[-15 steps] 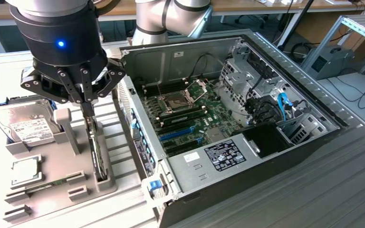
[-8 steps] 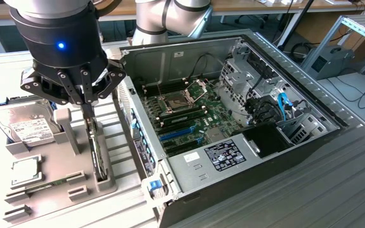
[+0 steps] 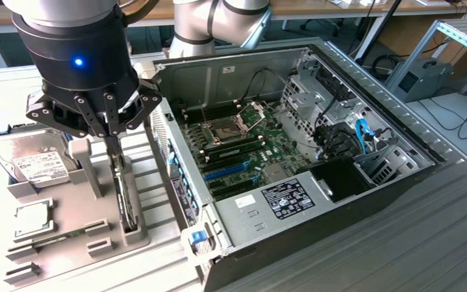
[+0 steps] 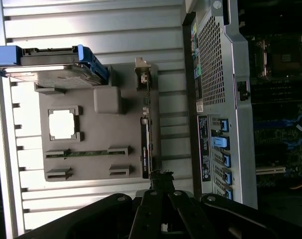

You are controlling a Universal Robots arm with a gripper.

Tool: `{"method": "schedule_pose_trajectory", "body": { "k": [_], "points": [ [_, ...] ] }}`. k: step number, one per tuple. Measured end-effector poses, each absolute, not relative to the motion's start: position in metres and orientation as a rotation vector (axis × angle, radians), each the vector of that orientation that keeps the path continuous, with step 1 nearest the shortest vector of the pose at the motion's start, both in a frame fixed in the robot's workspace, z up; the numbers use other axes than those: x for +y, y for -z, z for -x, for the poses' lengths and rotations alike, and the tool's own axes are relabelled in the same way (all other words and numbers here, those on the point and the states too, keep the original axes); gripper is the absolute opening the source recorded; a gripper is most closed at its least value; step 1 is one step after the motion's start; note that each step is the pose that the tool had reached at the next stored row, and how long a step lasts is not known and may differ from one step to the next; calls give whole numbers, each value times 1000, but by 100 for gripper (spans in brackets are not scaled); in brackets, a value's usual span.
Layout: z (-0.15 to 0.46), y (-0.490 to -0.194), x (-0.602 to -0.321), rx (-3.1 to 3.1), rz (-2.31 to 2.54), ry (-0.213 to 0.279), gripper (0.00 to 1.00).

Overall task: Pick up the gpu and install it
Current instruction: 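Reach for the gpu, then pick up the gpu and move the gpu toward the slot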

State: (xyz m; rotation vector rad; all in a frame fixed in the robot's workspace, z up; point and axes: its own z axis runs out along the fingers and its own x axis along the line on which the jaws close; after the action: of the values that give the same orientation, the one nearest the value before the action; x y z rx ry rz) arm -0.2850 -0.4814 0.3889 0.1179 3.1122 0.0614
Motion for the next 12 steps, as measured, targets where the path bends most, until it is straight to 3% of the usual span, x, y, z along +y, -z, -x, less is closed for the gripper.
{"method": "schedule_pose_trajectory", "body": {
  "k": [12],
  "points": [
    [285,-389,-482,3112,-118,-61,11]
  ]
}}
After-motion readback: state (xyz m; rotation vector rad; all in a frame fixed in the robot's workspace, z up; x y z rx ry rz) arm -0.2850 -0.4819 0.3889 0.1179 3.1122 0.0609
